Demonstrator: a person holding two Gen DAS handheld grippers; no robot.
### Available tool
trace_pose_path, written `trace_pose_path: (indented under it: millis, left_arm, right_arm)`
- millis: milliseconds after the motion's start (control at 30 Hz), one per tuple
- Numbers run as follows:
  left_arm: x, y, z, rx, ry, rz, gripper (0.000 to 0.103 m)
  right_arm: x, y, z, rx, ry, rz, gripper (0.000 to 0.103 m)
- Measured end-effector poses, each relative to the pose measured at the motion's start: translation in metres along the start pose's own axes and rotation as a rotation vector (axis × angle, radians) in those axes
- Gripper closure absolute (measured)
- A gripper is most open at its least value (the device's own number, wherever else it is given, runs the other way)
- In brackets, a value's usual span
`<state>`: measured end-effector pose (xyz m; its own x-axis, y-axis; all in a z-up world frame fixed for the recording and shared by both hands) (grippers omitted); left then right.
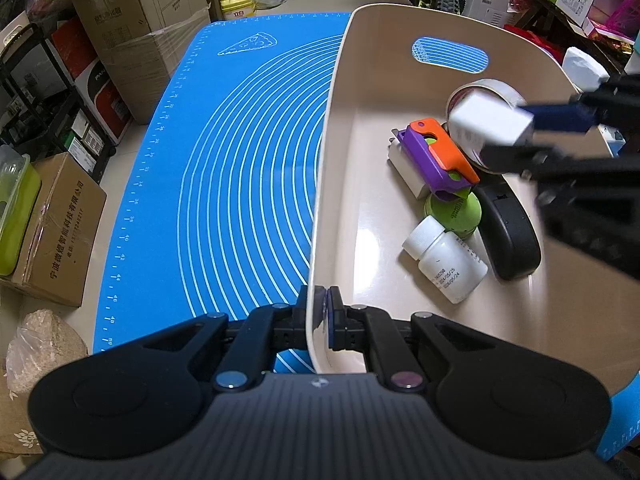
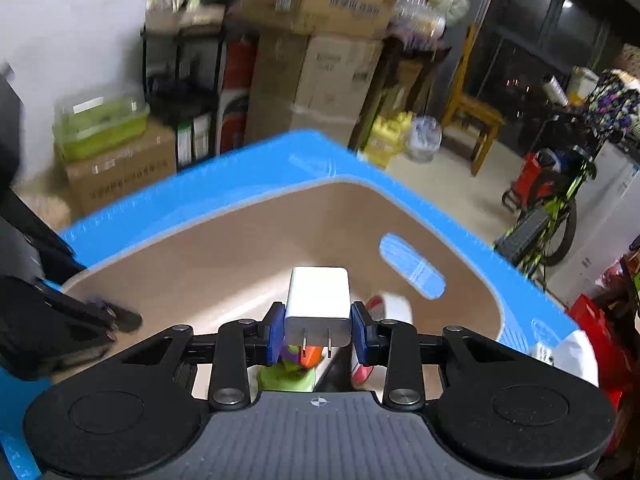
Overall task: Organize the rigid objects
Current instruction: 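Carry the white charger block into the bin and release it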
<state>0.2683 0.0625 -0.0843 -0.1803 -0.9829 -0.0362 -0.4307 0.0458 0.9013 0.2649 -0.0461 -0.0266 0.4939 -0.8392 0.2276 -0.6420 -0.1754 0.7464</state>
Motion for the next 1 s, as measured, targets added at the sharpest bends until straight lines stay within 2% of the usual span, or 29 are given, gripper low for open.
trace_pose_path:
  millis: [233, 533, 1000]
  left_arm:
    - [0.000, 0.001, 0.001, 0.003, -0.001, 0.000, 0.094]
    - [-0.001, 0.001, 0.001, 0.004, -0.002, -0.001, 0.094]
    - [-0.002, 0.001, 0.001, 0.004, -0.003, -0.001, 0.094]
  right_arm:
    - [0.004, -0.020, 0.018, -0.132, -0.004, 0.024, 0.061]
    - [0.010, -0.035, 0.023, -0.221, -0.032, 0.034, 0.061]
    - [0.014, -0.067, 0.035, -0.367, -0.110, -0.025, 0.061]
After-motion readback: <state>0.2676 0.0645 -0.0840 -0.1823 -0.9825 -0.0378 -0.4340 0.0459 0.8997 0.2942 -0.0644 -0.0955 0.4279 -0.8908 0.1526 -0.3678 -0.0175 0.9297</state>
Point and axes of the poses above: each gripper's, at about its wrist camera, not at the fingertips, and y roughly against the way its jaws point, x to its right, z to its underside, the point moved 5 cm from there along -y, roughly the way its jaws point
